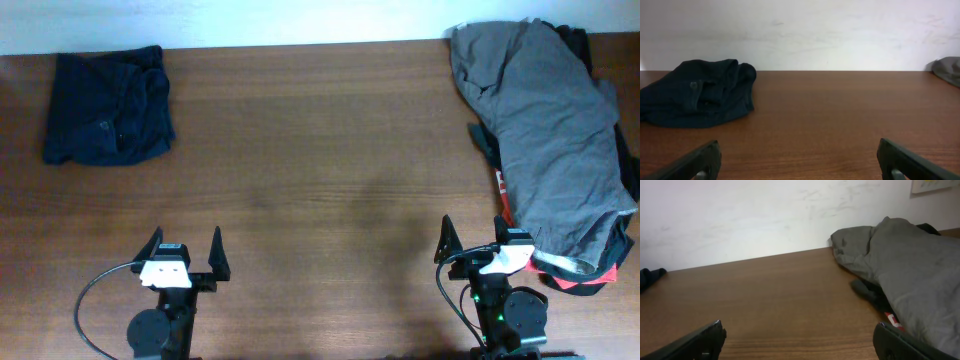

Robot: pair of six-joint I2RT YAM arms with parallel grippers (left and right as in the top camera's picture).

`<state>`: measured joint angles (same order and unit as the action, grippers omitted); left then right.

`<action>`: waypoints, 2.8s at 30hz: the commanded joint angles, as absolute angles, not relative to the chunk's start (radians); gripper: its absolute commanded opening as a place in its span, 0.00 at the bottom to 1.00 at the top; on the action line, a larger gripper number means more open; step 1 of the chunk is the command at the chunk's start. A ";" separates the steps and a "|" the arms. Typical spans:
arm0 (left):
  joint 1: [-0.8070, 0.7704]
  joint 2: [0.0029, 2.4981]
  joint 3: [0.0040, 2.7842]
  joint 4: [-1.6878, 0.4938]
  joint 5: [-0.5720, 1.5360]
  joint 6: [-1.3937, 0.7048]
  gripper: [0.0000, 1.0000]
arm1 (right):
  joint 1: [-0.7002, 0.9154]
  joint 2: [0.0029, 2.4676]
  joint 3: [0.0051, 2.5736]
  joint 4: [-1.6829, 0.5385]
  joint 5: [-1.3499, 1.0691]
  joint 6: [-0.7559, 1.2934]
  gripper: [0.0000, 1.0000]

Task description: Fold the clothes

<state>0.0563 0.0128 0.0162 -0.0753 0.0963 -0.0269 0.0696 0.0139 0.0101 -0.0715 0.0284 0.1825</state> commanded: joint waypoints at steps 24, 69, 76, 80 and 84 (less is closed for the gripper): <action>0.055 0.007 0.010 -0.076 0.085 -0.030 0.99 | 0.065 0.005 0.006 -0.079 0.031 0.181 0.99; 0.055 0.155 0.126 0.067 0.220 -0.029 0.99 | 0.065 0.146 0.329 -0.162 -0.031 0.055 0.99; 0.055 0.521 0.394 0.041 0.258 -0.025 0.99 | 0.065 0.455 0.635 -0.265 -0.033 0.056 0.99; 0.055 0.781 0.614 -0.027 0.358 -0.006 0.99 | 0.065 0.667 0.822 -0.338 -0.046 0.056 0.99; 0.054 1.040 0.841 -0.124 0.437 -0.006 0.99 | 0.065 0.890 1.029 -0.463 -0.045 0.056 0.99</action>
<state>0.0563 0.9009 0.7155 -0.0826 0.3351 -0.0193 0.0696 0.7746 0.9112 -0.4202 -0.0376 0.0658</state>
